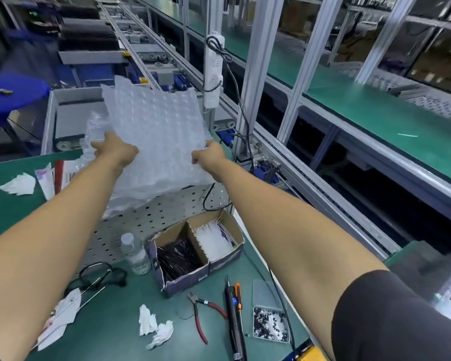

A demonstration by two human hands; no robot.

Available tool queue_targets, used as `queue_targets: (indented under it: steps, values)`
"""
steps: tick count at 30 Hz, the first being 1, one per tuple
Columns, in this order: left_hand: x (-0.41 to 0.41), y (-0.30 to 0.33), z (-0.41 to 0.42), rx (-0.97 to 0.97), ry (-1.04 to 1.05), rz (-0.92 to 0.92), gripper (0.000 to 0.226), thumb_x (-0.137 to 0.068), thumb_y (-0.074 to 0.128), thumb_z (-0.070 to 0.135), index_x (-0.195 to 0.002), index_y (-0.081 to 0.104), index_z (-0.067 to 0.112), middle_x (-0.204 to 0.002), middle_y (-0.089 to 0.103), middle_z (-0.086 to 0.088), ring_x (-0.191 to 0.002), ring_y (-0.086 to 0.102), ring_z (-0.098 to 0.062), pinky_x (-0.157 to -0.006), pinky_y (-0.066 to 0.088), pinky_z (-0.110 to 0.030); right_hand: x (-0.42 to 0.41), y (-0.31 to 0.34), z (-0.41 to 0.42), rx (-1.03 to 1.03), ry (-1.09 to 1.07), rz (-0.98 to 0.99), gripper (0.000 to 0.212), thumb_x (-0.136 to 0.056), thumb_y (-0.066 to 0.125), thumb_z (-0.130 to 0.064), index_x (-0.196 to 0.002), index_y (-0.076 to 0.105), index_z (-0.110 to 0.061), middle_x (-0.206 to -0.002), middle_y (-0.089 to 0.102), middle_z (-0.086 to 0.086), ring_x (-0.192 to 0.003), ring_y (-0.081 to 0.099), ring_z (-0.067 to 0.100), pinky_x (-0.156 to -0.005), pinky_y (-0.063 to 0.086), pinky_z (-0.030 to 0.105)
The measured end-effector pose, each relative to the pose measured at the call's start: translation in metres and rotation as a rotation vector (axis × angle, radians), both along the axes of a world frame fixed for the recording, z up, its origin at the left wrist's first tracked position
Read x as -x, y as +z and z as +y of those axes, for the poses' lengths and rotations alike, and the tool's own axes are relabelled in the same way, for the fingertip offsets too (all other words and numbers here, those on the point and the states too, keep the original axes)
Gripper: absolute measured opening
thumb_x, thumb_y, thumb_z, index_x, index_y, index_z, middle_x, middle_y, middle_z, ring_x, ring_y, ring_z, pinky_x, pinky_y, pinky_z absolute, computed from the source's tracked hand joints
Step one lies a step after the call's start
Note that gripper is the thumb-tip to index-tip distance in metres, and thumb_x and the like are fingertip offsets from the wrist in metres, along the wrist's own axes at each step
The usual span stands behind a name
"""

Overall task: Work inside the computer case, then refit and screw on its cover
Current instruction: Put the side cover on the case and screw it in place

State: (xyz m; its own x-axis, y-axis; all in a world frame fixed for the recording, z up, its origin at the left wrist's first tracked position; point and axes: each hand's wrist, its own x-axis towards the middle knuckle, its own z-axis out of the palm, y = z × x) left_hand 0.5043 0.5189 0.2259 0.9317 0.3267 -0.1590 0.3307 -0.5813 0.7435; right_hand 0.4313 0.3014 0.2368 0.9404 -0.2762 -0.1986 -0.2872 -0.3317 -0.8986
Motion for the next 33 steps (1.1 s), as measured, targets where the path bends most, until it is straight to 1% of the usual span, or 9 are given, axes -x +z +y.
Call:
queue_targets:
  steps: [3,8,10,14,19,23,27,30,33]
  values:
    - [0.003,0.007,-0.007,-0.059,0.018,-0.038,0.073,-0.1,0.052,0.011,-0.16,0.011,0.01,-0.165,0.006,-0.023,-0.146,0.025,-0.043,-0.117,0.029,-0.048,0.005,-0.001,0.009,-0.055,0.026,-0.043,0.061,-0.081,0.068,0.002,-0.139,0.051,-0.002,-0.119,0.059,0.011,-0.091,0.052,0.03,-0.073,0.046,0.034]
    - [0.009,0.01,-0.006,-0.246,-0.018,-0.24,0.062,-0.094,0.054,0.006,-0.151,0.03,0.01,-0.166,0.002,-0.019,-0.151,0.015,-0.04,-0.124,0.019,-0.044,0.012,0.001,0.015,-0.073,0.037,-0.134,0.051,-0.088,0.057,0.009,-0.137,0.047,0.0,-0.142,0.05,0.016,-0.113,0.053,0.037,-0.064,0.04,0.032]
    - [0.012,0.01,-0.006,-0.258,-0.07,-0.316,0.065,-0.093,0.052,0.002,-0.152,0.027,0.016,-0.167,0.003,-0.014,-0.149,0.022,-0.038,-0.118,0.026,-0.044,0.015,0.002,0.012,-0.026,0.062,-0.172,0.053,-0.089,0.055,0.008,-0.14,0.042,-0.003,-0.134,0.051,0.009,-0.106,0.051,0.03,-0.059,0.036,0.023]
    - [0.011,0.006,0.0,-0.135,-0.127,-0.242,0.055,-0.094,0.049,0.003,-0.145,0.034,0.014,-0.142,0.047,-0.02,-0.12,0.052,-0.043,-0.093,0.045,-0.043,0.017,0.008,0.01,0.035,0.1,-0.188,0.038,-0.089,0.055,0.007,-0.121,0.042,-0.01,-0.1,0.05,0.002,-0.077,0.046,0.018,-0.046,0.039,0.019]
    - [0.015,-0.002,0.006,-0.196,-0.014,-0.068,0.057,-0.093,0.051,0.009,-0.147,0.032,0.013,-0.149,0.036,-0.025,-0.135,0.036,-0.044,-0.108,0.039,-0.052,0.016,0.004,0.013,0.03,0.156,-0.075,0.039,-0.093,0.055,-0.003,-0.129,0.043,-0.014,-0.123,0.06,0.021,-0.081,0.051,0.025,-0.066,0.044,0.033]
    - [0.015,-0.01,0.009,-0.034,-0.099,-0.169,0.063,-0.094,0.047,0.003,-0.152,0.024,0.015,-0.143,0.048,-0.019,-0.126,0.05,-0.042,-0.096,0.046,-0.045,0.011,-0.014,0.011,0.371,-0.114,-0.062,0.046,-0.09,0.053,-0.053,-0.133,0.048,-0.037,-0.151,0.028,0.012,-0.138,0.023,0.035,-0.113,0.021,0.054]
    - [0.012,-0.009,0.009,0.075,-0.086,-0.169,0.066,-0.096,0.043,0.006,-0.156,0.019,0.018,-0.148,0.046,-0.015,-0.125,0.051,-0.039,-0.092,0.048,-0.041,0.014,-0.032,0.013,0.051,-0.468,0.18,0.06,-0.095,0.05,-0.051,-0.144,0.032,-0.021,-0.149,0.019,0.018,-0.129,0.032,0.043,-0.109,0.029,0.052]
    - [0.003,0.0,0.01,0.158,-0.076,-0.176,0.064,-0.094,0.041,0.004,-0.154,0.023,0.018,-0.143,0.048,-0.011,-0.116,0.053,-0.036,-0.081,0.046,-0.037,0.01,-0.031,0.018,-0.055,-0.435,0.145,0.05,-0.101,0.049,-0.031,-0.144,0.036,-0.008,-0.15,0.019,0.018,-0.125,0.041,0.042,-0.105,0.037,0.044]
    - [-0.008,0.01,0.015,0.296,-0.088,-0.149,0.058,-0.09,0.044,0.003,-0.145,0.035,0.019,-0.129,0.054,-0.008,-0.09,0.056,-0.029,-0.061,0.047,-0.032,0.004,-0.025,0.019,0.041,-0.328,0.076,0.043,-0.102,0.042,-0.037,-0.137,0.054,-0.015,-0.145,0.022,0.016,-0.123,0.028,0.035,-0.102,0.029,0.047]
